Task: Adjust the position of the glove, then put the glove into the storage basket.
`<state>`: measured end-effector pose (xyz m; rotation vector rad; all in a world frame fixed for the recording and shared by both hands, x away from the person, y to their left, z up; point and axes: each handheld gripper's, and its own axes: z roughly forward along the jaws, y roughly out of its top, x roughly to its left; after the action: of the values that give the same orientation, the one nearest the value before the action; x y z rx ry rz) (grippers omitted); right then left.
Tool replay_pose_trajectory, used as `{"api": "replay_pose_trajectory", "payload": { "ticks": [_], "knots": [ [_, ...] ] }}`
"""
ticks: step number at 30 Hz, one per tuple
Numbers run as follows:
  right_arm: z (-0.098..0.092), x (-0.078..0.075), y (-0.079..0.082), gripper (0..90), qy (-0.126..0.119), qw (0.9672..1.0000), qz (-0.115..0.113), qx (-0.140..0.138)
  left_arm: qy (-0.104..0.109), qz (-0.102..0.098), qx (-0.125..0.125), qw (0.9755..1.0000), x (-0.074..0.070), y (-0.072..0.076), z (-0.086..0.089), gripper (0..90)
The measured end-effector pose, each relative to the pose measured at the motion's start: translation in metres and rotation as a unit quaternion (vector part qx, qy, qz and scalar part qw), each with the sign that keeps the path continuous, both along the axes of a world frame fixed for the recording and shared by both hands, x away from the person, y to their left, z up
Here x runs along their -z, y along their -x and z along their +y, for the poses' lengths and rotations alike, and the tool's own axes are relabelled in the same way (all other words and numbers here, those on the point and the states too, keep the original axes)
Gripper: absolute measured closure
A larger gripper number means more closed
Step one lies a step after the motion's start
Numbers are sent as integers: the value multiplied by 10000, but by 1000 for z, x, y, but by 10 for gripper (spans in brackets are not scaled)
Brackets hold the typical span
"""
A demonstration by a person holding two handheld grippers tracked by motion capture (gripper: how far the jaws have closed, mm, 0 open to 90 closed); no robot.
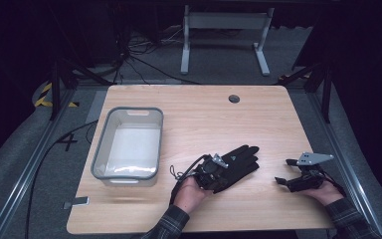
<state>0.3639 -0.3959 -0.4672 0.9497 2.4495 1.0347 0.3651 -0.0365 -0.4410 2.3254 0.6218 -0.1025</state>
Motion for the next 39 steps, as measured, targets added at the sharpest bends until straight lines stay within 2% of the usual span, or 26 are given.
{"api": "replay_pose_trajectory", "payload": {
  "ticks": [2,5,7,8,9,11,13,15,21,24,25,30,39],
  "knots": [
    [0,0,0,110,0,10000,3,-8,8,-43,26,10000,-4,0,0,824],
    [-1,0,-1,106,-3,10000,21,-66,61,-138,-4,9999,-10,-2,2,652],
    [0,0,-1,106,-5,10000,28,-64,82,-208,-49,9997,-12,-3,2,579],
    [0,0,-1,106,-5,10000,28,-65,77,-267,-49,9996,-15,-4,2,579],
    [-1,0,-1,106,-3,10000,20,-67,90,-314,-45,9995,-16,-6,2,529],
    [0,0,-1,103,-3,10000,27,-61,95,-376,-23,9992,-20,-11,0,484],
    [0,0,-1,98,16,10000,14,-44,90,-366,-9,9993,-22,-14,-1,460],
    [0,0,0,98,16,10000,9,-3,109,-386,41,9992,-22,-19,-4,399],
    [0,0,1,98,15,10000,11,31,-54,-635,44,9980,-23,-35,-15,265],
    [0,0,1,98,15,10000,11,30,-87,-681,40,9976,-22,-41,-18,218],
    [0,0,1,98,14,10000,10,29,-71,-667,53,9977,-21,-44,-20,175],
    [0,0,1,98,14,10000,10,28,-201,-628,10,9978,-9,-55,-29,152],
    [0,0,1,97,12,10000,13,25,-488,-611,30,9969,5,-56,-37,148]
  ]
}}
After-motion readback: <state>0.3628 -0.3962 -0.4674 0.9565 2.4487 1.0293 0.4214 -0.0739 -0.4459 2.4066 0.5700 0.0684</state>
